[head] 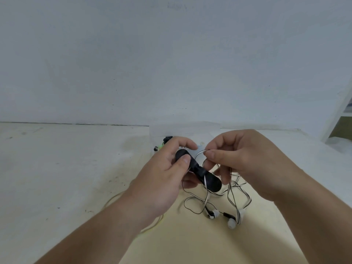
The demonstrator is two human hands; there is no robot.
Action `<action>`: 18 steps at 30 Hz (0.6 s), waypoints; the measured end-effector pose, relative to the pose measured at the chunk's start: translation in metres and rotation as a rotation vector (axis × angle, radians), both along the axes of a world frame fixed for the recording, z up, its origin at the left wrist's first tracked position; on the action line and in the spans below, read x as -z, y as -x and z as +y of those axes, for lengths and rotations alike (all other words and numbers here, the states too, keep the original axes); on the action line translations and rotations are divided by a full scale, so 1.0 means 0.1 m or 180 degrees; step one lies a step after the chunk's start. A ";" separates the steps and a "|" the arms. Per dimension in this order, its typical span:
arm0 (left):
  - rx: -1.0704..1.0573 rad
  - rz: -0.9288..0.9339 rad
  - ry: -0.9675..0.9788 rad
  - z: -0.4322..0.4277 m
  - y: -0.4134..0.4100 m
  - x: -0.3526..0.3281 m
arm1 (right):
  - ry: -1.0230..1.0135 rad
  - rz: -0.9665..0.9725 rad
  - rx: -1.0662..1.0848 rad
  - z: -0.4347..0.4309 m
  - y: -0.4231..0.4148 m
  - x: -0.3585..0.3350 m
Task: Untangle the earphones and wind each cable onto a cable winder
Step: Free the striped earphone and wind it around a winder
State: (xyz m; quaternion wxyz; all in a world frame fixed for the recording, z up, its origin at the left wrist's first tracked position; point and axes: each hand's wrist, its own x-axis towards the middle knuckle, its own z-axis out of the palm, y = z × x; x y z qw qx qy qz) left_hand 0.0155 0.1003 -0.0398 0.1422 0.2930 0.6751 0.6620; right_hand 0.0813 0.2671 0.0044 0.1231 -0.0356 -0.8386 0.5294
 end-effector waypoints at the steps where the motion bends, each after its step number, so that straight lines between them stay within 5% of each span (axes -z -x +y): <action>1: -0.0029 0.0012 0.0000 0.00 0.00 0.00 | 0.0019 0.0011 0.0000 0.00 0.00 0.00; 13: -0.0010 0.0240 0.0458 -0.04 0.00 0.00 | 0.0077 -0.0022 -0.0022 0.00 0.01 0.00; 18: 0.0133 0.0343 0.0424 -0.04 0.01 0.00 | 0.0797 -0.0050 0.0078 0.05 0.02 -0.02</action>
